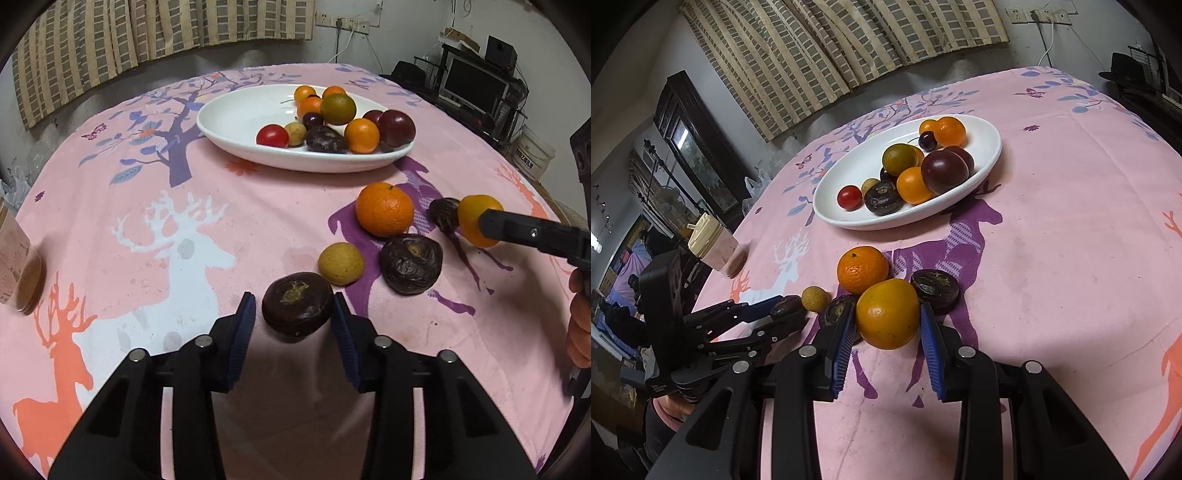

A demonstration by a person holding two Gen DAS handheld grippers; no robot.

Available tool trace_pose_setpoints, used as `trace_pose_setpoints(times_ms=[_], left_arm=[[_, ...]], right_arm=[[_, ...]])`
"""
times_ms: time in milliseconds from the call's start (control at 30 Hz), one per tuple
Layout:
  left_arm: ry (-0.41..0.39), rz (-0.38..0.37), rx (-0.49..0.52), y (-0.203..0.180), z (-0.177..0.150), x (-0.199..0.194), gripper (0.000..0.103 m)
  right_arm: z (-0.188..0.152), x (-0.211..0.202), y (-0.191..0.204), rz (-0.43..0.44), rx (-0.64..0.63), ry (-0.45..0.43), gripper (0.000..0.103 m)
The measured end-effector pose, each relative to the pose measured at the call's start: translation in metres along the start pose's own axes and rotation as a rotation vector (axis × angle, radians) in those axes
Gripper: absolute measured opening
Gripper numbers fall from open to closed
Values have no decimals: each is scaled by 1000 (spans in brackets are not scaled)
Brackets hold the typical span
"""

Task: Organize fruits
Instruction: 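Release the mandarin and plum onto the plate by opening both tools, then grasp a dark date with the right tool while the left tool grasps a small yellow fruit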

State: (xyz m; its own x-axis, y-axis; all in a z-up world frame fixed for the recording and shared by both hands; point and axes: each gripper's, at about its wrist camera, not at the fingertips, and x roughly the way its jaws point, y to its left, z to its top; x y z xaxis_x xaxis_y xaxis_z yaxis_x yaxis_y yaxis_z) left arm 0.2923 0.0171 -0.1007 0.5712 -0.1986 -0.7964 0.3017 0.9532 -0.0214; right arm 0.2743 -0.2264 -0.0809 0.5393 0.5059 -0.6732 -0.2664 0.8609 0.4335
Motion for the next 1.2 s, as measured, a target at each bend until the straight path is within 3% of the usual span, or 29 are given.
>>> trace_pose_setpoints(times_ms=[200,400,533,667,800,1000,1033,1067,1100,1133,1200], left_arm=[[-9,13,28,-6,-2,-1,37],[-81,-66,-25,0,9,-23,36],[-159,-80,-61,2,51,-31,36],[-207,-63,-124,10,102,-17,36],[-188,-22,-152,21,134,16,36],[-140,-10,-186,34,148,44,37],[-141,-3,-188,35,147,45,38],[-146,9,-191,36,147,44,58],[-150,24,-196,36,146,41,89],[-166,47,-207,36,143,35,97],[-212,54,-214,37,138,19,97]], right_arm=[[-1,0,1,-14,-8,-2,36],[0,-4,15,27,-67,-38,36],[28,-3,26,26,-78,-106,36],[68,6,29,-59,-74,-203,36],[100,29,22,-156,-84,-225,36],[121,63,10,-184,-96,-179,36],[121,64,10,-180,-96,-178,37],[120,64,10,-170,-94,-175,45],[118,62,11,-160,-93,-175,53],[117,59,13,-159,-95,-183,53],[112,47,19,-154,-116,-196,54]])
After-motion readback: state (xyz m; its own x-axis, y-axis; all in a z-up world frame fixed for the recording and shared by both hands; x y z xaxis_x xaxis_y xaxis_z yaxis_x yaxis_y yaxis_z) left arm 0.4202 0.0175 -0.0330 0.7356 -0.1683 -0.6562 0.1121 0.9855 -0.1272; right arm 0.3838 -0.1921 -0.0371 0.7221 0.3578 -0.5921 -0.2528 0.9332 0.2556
